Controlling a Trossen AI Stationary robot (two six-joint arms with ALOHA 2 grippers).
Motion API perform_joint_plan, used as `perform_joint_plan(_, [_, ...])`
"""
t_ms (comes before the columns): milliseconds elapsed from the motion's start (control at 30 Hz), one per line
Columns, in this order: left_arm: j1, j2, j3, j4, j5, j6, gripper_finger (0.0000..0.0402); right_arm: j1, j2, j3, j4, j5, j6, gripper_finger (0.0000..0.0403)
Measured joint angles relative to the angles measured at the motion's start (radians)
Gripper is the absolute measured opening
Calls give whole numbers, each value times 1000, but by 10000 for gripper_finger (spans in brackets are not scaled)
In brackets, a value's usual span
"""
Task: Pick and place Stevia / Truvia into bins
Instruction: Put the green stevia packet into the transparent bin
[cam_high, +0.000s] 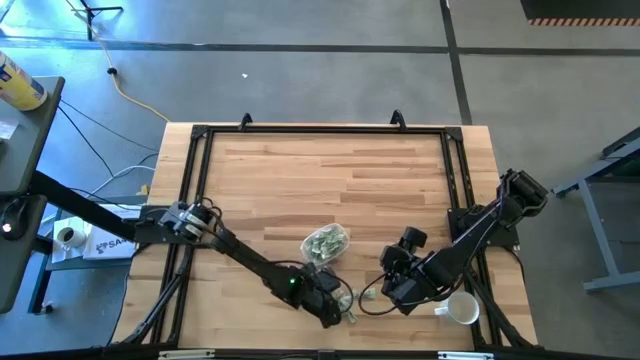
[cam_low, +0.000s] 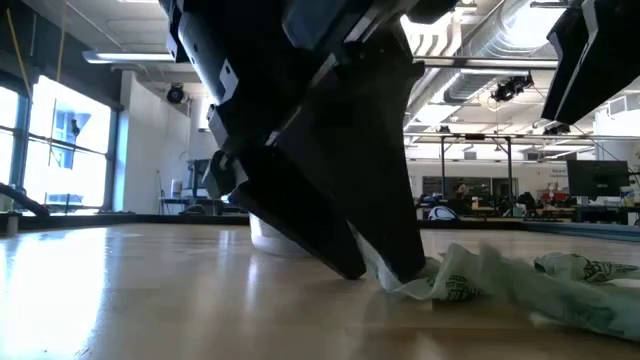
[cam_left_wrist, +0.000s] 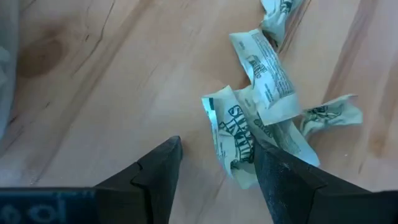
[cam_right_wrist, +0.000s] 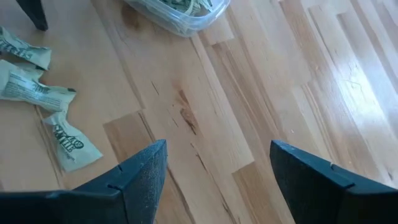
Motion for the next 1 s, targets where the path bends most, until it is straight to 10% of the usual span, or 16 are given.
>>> perform_joint_plan(200, [-4,1,1,-143,-40,15,189,0,0,-6,-5,3,0,275])
perform_joint_plan(467, [-3,-39,-7,-216,-38,99,23,-7,0,-6,-22,24,0,275])
perform_joint_plan(1000, [-12,-90,-10,-217,77,919,50,5,0,-8,-124,21,-7,275])
